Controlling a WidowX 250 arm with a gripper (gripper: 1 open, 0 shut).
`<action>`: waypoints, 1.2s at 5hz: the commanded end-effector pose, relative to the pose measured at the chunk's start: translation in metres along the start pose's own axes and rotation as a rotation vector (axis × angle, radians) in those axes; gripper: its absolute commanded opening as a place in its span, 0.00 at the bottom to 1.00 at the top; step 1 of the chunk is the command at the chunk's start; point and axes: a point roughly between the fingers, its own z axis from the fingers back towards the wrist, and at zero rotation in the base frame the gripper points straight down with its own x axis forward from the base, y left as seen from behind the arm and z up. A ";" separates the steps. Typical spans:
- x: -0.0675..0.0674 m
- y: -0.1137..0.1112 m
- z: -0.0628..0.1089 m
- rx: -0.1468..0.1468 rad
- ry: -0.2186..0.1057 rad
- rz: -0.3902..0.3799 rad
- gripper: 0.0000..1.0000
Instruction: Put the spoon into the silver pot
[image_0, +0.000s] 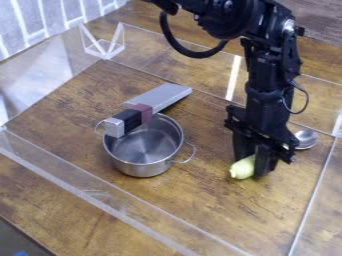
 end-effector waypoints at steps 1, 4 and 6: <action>0.007 -0.010 0.019 0.004 -0.055 -0.021 0.00; 0.010 -0.013 0.040 0.016 -0.041 -0.056 0.00; 0.006 -0.030 0.036 0.011 -0.023 -0.201 0.00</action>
